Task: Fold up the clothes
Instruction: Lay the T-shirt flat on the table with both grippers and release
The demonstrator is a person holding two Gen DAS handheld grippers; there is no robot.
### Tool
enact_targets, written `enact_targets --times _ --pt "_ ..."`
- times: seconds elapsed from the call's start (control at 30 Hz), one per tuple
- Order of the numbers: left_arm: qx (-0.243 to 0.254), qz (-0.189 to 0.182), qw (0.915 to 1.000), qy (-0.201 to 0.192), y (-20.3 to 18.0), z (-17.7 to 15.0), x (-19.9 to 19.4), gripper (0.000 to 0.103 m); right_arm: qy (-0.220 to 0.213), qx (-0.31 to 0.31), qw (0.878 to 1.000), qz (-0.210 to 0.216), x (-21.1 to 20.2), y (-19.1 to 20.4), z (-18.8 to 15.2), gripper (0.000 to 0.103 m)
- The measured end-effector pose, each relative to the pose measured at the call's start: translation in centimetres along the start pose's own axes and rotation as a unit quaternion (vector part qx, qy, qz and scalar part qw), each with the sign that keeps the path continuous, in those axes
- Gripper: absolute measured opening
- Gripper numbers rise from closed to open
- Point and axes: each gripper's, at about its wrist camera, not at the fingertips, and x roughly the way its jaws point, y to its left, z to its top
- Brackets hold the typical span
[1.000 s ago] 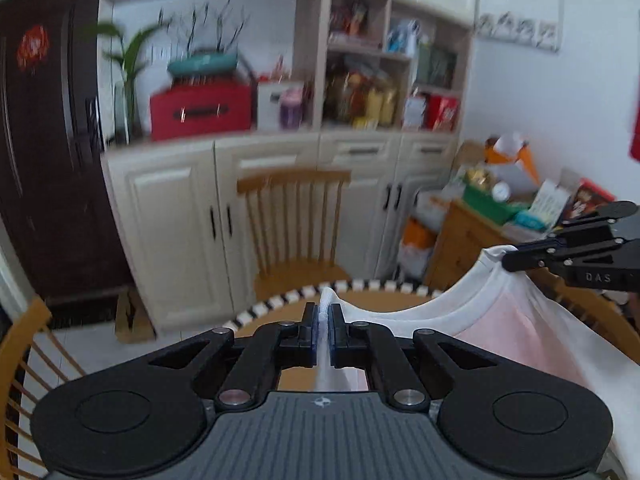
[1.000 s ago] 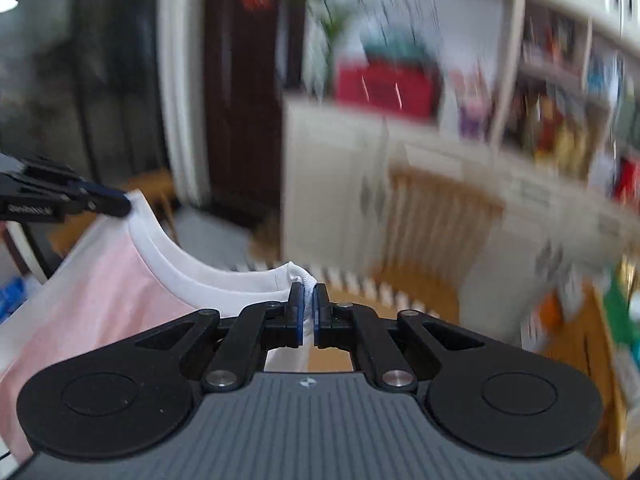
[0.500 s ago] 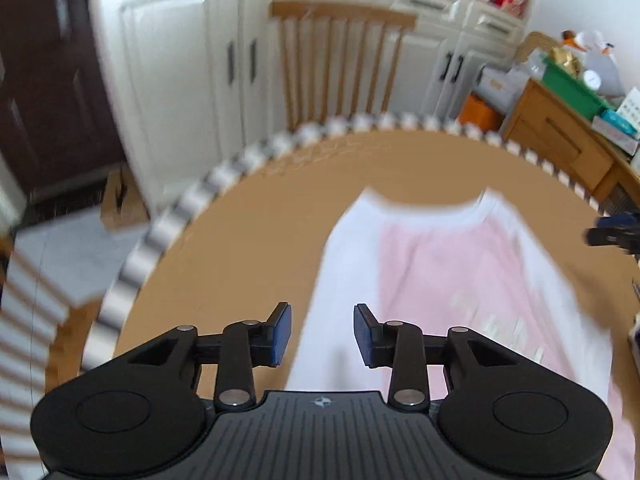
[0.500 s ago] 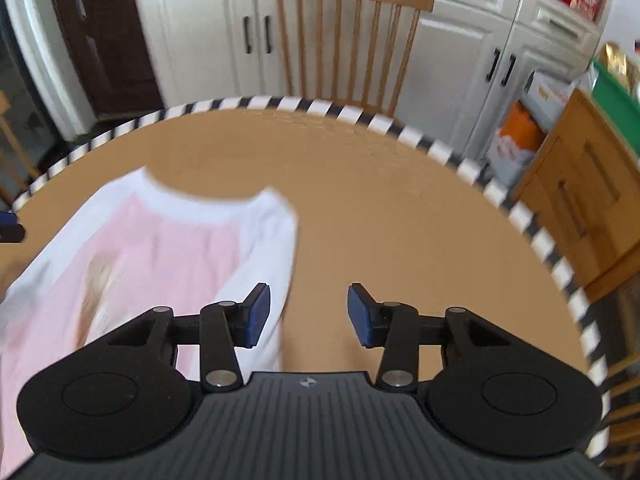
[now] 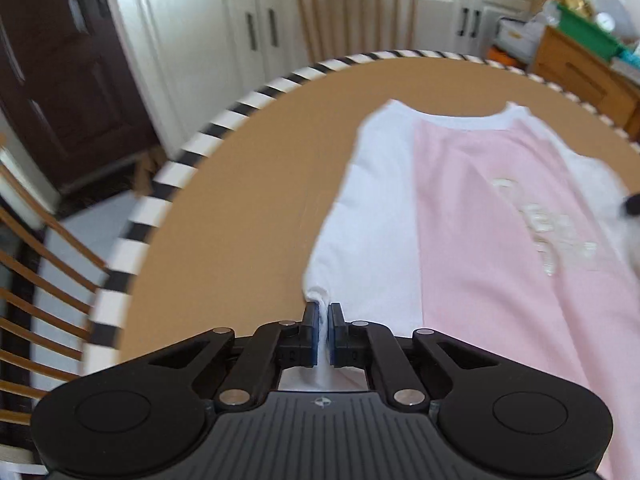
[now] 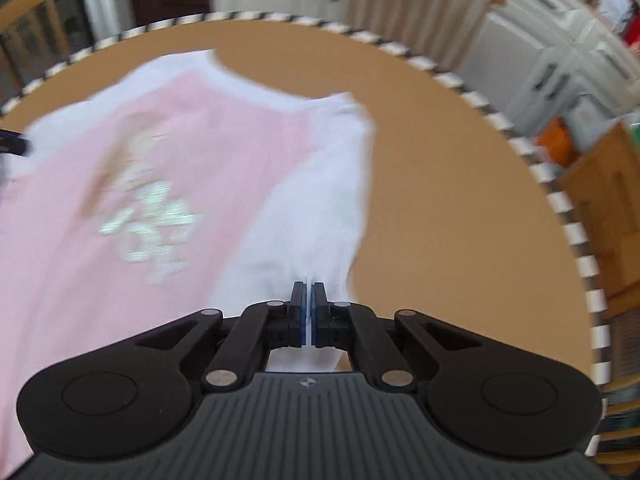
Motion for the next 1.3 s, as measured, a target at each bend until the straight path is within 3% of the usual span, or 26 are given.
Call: enact_targets --times 0.13,0.2,0.23,0.3,0.33,0.4,0.43,0.5,0.63,0.67,0.7,0.73,0.77,0.83,0.9,1.0,1.03,1.1,1.17,1.2,1.23,1.3 --pt "-0.018 0.03 0.9994 -0.003 2.0 0.7 0.7 0.005 0.002 0.023 0.992 -0.124 -0.4 -6.7 1.1 0.002" --pt "-0.017 0.035 0.9992 -0.003 2.3 0.7 0.8 0.006 0.008 0.026 0.98 -0.198 0.2 -9.0 1.3 0.01" --pt "-0.02 0.032 0.9993 -0.001 2.4 0.7 0.8 0.009 0.019 0.038 0.976 -0.213 0.3 -9.7 1.3 0.01" --pt "-0.033 0.02 0.9992 -0.012 2.9 0.7 -0.1 0.018 0.016 0.085 0.98 -0.178 -0.6 -10.3 1.3 0.014" --pt "-0.038 0.02 0.9987 -0.026 3.1 0.8 -1.0 0.027 -0.007 0.107 0.986 -0.128 -1.5 -9.6 1.2 0.018" --pt "-0.047 0.019 0.9975 -0.048 3.5 0.7 -2.3 0.034 -0.054 0.109 0.992 -0.025 -3.4 -7.0 0.7 0.055" --pt "-0.051 0.019 0.9969 -0.057 3.6 0.7 -2.8 0.034 -0.073 0.086 0.994 0.011 -4.0 -5.1 0.3 0.057" --pt "-0.057 0.015 0.9966 -0.057 3.8 0.6 -3.0 0.034 -0.085 0.011 0.996 0.036 -4.4 -0.9 -0.5 0.055" --pt "-0.051 0.013 0.998 -0.034 3.3 -0.1 -1.8 0.034 -0.078 -0.159 0.984 -0.005 -2.9 5.9 -2.5 0.053" --pt "-0.053 0.012 0.998 -0.032 3.2 -0.2 -1.6 0.034 -0.065 -0.184 0.981 -0.019 -2.1 6.8 -2.7 0.044" --pt "-0.055 0.011 0.9979 -0.03 3.1 -0.3 -1.6 0.035 -0.049 -0.199 0.978 -0.03 -1.3 7.4 -2.7 0.019" --pt "-0.057 0.011 0.9978 -0.032 3.1 -0.4 -1.6 0.037 -0.032 -0.185 0.982 -0.032 -0.7 6.9 -2.6 0.003" --pt "-0.057 0.015 0.9977 -0.034 3.2 -0.6 -1.7 0.041 -0.025 -0.144 0.989 -0.021 -0.7 5.5 -2.3 0.001" --pt "-0.055 0.024 0.9975 -0.038 3.3 -0.9 -2.1 0.043 -0.014 -0.065 0.998 -0.009 -0.9 2.6 -1.9 0.001" --pt "-0.052 0.033 0.9973 -0.04 4.0 -1.3 -2.5 0.044 -0.021 -0.01 0.999 -0.039 -2.2 -0.6 -1.8 0.001" --pt "-0.068 0.037 0.9962 -0.04 5.4 -2.0 -3.0 0.048 -0.025 0.083 0.993 -0.076 -3.8 -6.3 -2.1 0.001" --pt "-0.077 0.035 0.9958 -0.037 5.9 -2.3 -3.0 0.048 -0.016 0.104 0.988 -0.111 -3.6 -8.4 -2.3 0.001" --pt "-0.092 0.032 0.9948 -0.032 6.6 -2.7 -3.0 0.048 0.013 0.125 0.97 -0.207 -3.3 -11.0 -3.0 0.01" --pt "-0.104 0.028 0.9938 -0.028 7.2 -3.0 -2.9 0.049 0.016 0.138 0.961 -0.241 -4.0 -11.2 -3.2 0.01" --pt "-0.109 0.025 0.9934 -0.025 7.3 -3.1 -2.8 0.049 0.008 0.144 0.959 -0.244 -4.5 -11.0 -3.2 0.013" --pt "-0.113 0.019 0.9932 -0.02 7.4 -3.1 -2.6 0.051 -0.02 0.148 0.964 -0.218 -5.4 -9.8 -2.9 0.019" --pt "-0.119 0.005 0.9929 -0.006 7.4 -3.1 -2.2 0.051 -0.059 0.129 0.976 -0.166 -5.5 -6.7 -1.8 0.045"
